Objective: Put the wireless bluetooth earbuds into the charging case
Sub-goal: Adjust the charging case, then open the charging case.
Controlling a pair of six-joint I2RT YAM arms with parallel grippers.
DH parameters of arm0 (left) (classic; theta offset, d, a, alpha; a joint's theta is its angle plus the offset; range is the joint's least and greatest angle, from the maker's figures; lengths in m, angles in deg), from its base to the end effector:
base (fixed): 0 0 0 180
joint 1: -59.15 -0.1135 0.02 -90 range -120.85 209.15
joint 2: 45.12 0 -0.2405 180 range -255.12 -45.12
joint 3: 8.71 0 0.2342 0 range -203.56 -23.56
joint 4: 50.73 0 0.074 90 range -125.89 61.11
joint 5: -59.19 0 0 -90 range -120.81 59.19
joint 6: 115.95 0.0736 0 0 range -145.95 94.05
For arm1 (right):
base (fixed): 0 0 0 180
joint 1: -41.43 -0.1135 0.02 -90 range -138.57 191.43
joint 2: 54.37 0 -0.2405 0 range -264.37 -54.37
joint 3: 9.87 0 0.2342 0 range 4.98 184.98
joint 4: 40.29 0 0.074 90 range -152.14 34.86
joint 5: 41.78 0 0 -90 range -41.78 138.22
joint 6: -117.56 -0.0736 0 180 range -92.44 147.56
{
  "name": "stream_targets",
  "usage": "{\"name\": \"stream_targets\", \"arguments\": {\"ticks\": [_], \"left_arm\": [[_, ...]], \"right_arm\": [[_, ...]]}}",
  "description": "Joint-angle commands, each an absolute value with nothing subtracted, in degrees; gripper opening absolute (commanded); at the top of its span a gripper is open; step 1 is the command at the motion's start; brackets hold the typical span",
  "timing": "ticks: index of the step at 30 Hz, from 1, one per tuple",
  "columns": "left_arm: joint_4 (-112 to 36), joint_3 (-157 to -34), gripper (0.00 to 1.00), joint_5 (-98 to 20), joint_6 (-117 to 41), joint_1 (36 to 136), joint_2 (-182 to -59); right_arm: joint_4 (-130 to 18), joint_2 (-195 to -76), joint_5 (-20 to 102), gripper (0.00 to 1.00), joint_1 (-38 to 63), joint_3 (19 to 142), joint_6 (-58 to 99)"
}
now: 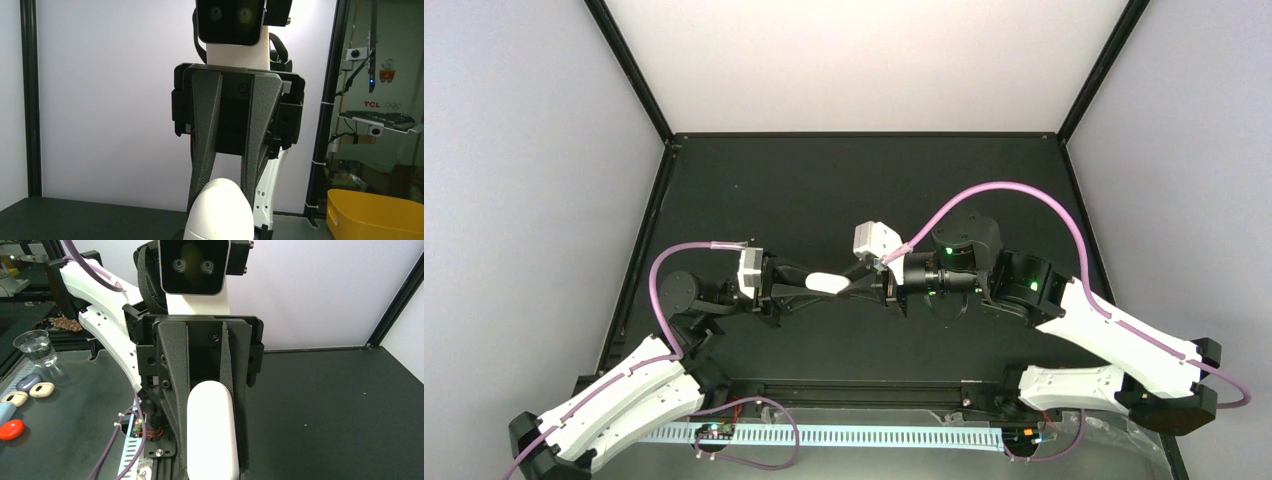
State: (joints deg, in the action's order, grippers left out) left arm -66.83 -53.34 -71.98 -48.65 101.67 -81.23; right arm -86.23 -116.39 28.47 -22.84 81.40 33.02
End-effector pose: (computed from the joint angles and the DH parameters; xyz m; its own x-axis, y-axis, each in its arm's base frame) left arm 0.0962 -0.1540 0.3438 -0.0833 -0.3178 -0.9445 0.9948 0.0301 -0.0978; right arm 0.0856 0.2349 0.3992 -0.0301 -0.2687 -0.9628 -0.9958 0.0919 0.0055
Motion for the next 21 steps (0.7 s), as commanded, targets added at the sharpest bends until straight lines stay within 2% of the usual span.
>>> {"name": "stream_targets", "arguments": {"ticks": [1,5,7,11,21], "left_arm": [[-68.6,-55.0,0.02,-72.3,-48.2,102.0,-81.2],[-68.5,-55.1,0.02,-72.5,-47.9,102.0,-81.2],[-68.4,-55.1,0.02,-72.6,-47.6,102.0,-81.2],[-67.8,-55.1,0.02,-72.9,-47.1,102.1,-81.1],[-66.3,-54.9,0.02,-73.6,-46.1,102.0,-80.8]], "right_arm": [[-84.5,-115.7,29.2,0.07,-22.9,81.0,32.5],[-84.3,-115.4,30.3,0.24,-22.8,81.1,32.1],[-84.2,-115.4,31.3,0.36,-22.9,81.2,31.7],[-83.2,-114.8,33.9,0.5,-22.8,80.9,31.1],[-81.6,-114.0,40.3,0.54,-22.9,80.1,30.1]]}}
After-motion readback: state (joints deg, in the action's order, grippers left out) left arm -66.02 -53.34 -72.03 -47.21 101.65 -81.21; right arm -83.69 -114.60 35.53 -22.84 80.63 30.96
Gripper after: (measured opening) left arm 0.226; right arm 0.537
